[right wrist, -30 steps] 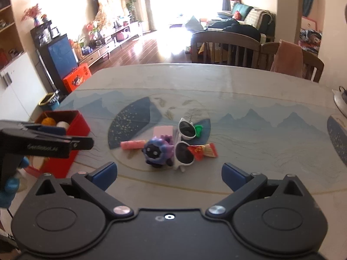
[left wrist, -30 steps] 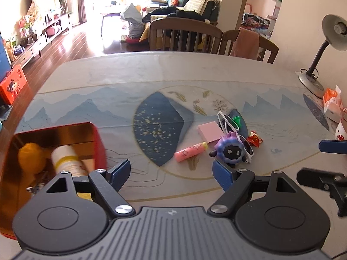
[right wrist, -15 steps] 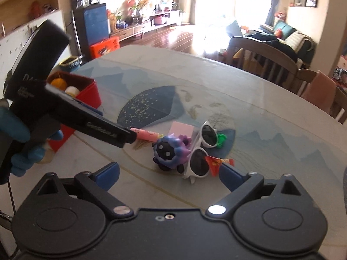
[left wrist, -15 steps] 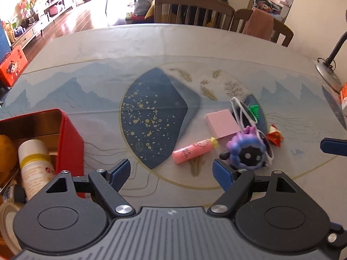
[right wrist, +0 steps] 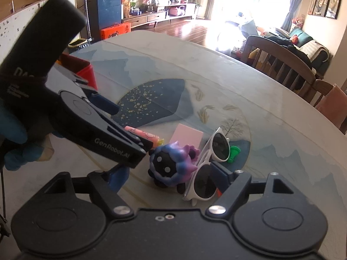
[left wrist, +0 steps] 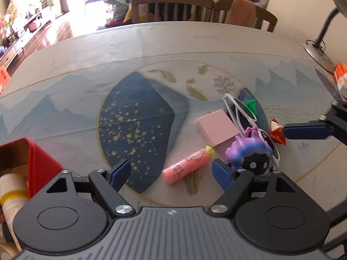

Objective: Organize rigid objects
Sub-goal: 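Grasp the pink lip balm with the left tool while the right tool grasps the purple plush toy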

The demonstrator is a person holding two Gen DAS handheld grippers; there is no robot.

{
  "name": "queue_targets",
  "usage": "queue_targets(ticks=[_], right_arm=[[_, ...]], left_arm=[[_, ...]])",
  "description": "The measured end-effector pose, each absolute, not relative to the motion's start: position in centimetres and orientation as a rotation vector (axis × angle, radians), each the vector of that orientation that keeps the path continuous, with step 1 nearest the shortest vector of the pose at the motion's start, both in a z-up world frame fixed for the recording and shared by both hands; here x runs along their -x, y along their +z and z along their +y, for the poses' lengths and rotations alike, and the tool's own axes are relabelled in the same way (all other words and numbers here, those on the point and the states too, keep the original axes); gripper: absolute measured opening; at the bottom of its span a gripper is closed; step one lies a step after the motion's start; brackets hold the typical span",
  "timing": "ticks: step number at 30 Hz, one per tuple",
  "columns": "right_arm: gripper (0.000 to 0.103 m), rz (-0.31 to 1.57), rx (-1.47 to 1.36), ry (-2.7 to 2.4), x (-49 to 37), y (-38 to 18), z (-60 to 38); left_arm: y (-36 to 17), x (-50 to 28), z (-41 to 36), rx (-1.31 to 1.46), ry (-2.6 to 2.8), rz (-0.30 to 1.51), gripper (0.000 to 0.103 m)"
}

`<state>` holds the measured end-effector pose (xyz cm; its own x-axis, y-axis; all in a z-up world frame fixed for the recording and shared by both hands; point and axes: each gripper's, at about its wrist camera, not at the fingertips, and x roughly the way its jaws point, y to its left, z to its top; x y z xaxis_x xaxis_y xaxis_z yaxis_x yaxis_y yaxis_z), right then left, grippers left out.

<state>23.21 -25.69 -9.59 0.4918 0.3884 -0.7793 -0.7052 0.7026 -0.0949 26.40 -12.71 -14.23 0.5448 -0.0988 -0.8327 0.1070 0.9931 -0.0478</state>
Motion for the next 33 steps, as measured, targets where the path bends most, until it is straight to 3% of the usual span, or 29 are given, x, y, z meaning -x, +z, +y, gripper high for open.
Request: queue_targets(ticks=[9,14,16,20,33], right_arm=[[0.072,0.807,0.473,0.716,-23.7,-10.6,-24.7],[0.071,0.799,0.508,0.714,-23.7,-11.2,-24.2],[0.070,0.792,0.523,0.712,-23.8,-11.3,-24.0],[0.056,0.766,0.563,0.698,-23.6,-11.4,-23.8],[0.054,0.778,0.462,0.697,-22.0,-9.4,-24.8]], left_arm=[[-14.9,-26.8,-13.2,-0.058,-0.163,0.977,0.059],[-14.7,-26.8,-13.6,-0.071,-0.186,0.969,0.032],[-14.6,-26.8,-13.7,-0.073,-0.186,0.971,0.031],[-14.6,-26.7,-14.0,-0.107,-0.178,0.968,0.017],[-12.8,-25.6,-13.1,-0.028,-0.135,0.963,0.015]])
